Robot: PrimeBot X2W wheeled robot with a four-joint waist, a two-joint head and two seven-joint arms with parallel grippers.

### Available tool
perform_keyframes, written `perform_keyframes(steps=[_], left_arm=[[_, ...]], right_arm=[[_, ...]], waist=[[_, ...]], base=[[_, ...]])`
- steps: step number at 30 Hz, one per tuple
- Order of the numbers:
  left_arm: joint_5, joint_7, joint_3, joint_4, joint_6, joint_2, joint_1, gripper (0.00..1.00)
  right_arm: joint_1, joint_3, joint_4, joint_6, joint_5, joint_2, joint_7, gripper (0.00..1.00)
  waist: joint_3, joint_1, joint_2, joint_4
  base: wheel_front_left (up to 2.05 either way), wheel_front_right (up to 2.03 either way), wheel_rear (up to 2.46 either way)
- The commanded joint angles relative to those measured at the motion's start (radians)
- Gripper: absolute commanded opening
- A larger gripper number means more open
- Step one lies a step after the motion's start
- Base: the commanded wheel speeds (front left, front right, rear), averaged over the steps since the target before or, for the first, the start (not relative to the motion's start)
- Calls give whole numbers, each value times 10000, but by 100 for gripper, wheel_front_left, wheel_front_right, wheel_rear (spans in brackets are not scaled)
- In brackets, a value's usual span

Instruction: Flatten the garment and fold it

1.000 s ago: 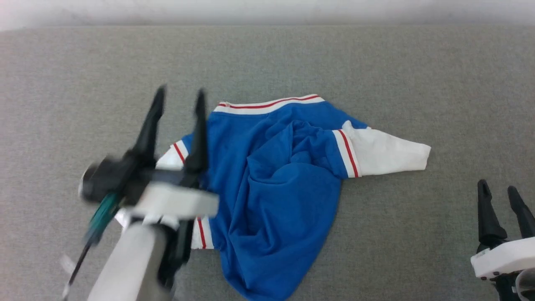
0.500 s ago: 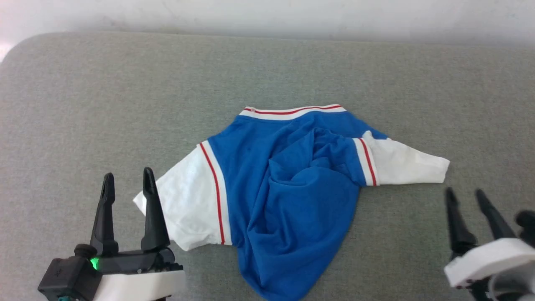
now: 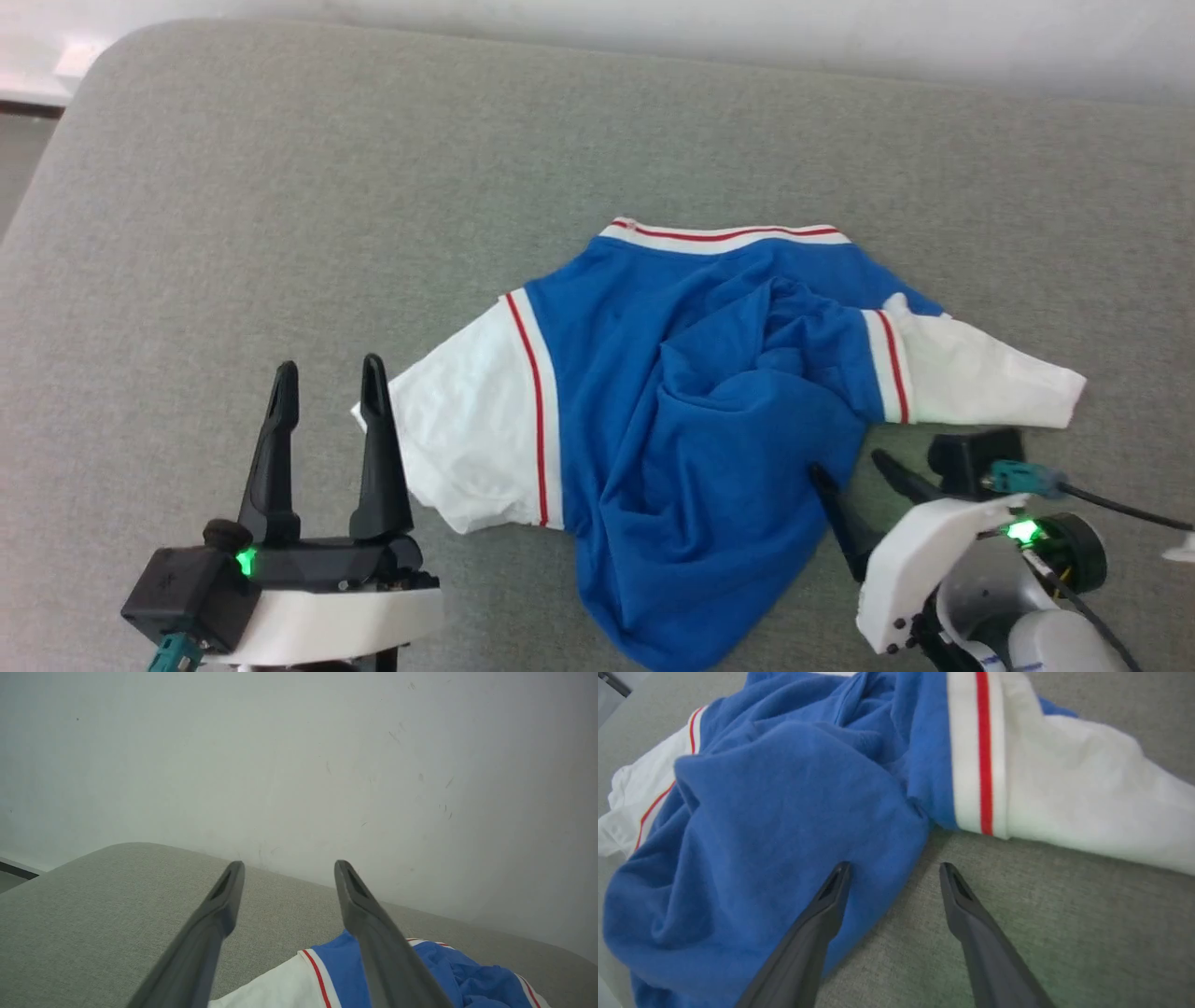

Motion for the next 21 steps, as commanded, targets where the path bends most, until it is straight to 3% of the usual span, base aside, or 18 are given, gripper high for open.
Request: perform_keyframes(steps=[1,3,4,5,6,10,14,21], left_arm=[[112,-47,22,98,-84,-57,-180,100],[128,-47,28,183,-127,-67,-204,100],[132,-47,19,223,-138,-71,-222,100],[134,-47,6,259,-144,-74,-237,100],[137,-47,-5,290,-150,-77,-249,100],[145,-47,-16,394,-224,-83,-270,100],[149,-47,-91,533,-295,-85,-334,100],[97,-47,-314,826,-342,-86,-312,100]], right_arm=[[-281,95,438,-7,-171,18,213,100],[-471,191,921,-7,-275,18,337,100],[-569,256,1134,-7,-347,18,349,86],[-671,302,1278,-7,-366,18,263,34],[-760,286,1382,-7,-315,18,140,0],[-1126,347,1370,-7,-212,18,-182,0],[-1294,348,616,-7,-172,-210,73,0],[742,838,-1896,-7,1150,-2254,2829,0]], waist=[[133,-1,0,250],[124,-1,0,315],[109,-1,0,340],[92,-1,0,355],[67,-1,0,352],[-99,-1,0,109],[-311,-1,0,-231],[-641,-1,0,-649]], base=[[0,0,0],[0,0,0],[0,0,0],[0,0,0],[0,0,0],[0,0,0],[0,0,0],[0,0,0]])
